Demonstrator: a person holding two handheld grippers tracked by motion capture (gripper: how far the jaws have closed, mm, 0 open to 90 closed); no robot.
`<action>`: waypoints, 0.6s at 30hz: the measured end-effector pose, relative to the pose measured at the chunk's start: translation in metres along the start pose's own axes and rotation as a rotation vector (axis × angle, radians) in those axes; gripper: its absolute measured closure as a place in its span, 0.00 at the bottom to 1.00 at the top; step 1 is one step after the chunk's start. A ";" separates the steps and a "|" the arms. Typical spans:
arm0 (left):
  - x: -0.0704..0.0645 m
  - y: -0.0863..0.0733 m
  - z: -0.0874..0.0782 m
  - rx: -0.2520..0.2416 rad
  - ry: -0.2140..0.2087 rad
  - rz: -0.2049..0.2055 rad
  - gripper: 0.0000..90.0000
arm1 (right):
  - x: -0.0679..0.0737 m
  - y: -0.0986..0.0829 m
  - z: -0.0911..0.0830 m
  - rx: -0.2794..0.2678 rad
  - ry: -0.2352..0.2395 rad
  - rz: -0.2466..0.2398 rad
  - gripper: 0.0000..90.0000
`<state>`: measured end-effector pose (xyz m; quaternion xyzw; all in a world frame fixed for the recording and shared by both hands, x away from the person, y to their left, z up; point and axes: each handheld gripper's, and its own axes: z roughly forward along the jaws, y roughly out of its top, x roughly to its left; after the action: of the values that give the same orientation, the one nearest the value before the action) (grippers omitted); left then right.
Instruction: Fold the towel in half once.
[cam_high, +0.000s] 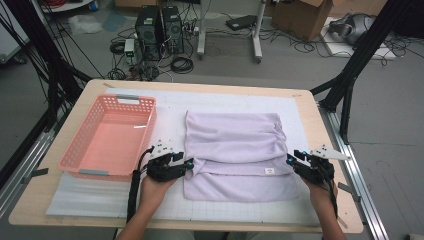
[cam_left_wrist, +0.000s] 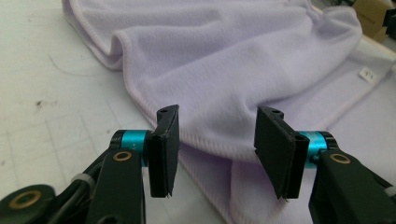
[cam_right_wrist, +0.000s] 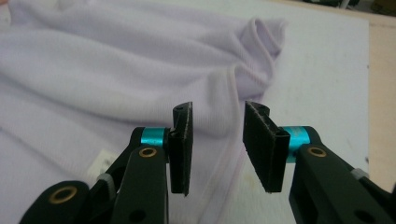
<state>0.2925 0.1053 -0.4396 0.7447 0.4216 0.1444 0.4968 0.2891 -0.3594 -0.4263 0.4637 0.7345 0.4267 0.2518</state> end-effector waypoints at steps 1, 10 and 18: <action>-0.001 -0.002 -0.002 0.001 0.000 0.004 0.56 | 0.000 -0.003 -0.002 0.008 0.002 0.000 0.69; -0.011 -0.014 -0.009 0.020 -0.043 0.053 0.55 | 0.011 -0.018 -0.012 0.030 0.012 0.026 0.70; -0.022 -0.019 -0.011 0.050 -0.076 0.092 0.61 | 0.028 -0.022 -0.016 0.048 -0.010 -0.035 0.70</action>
<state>0.2625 0.0978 -0.4465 0.7804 0.3712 0.1278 0.4866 0.2544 -0.3454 -0.4364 0.4588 0.7513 0.4022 0.2516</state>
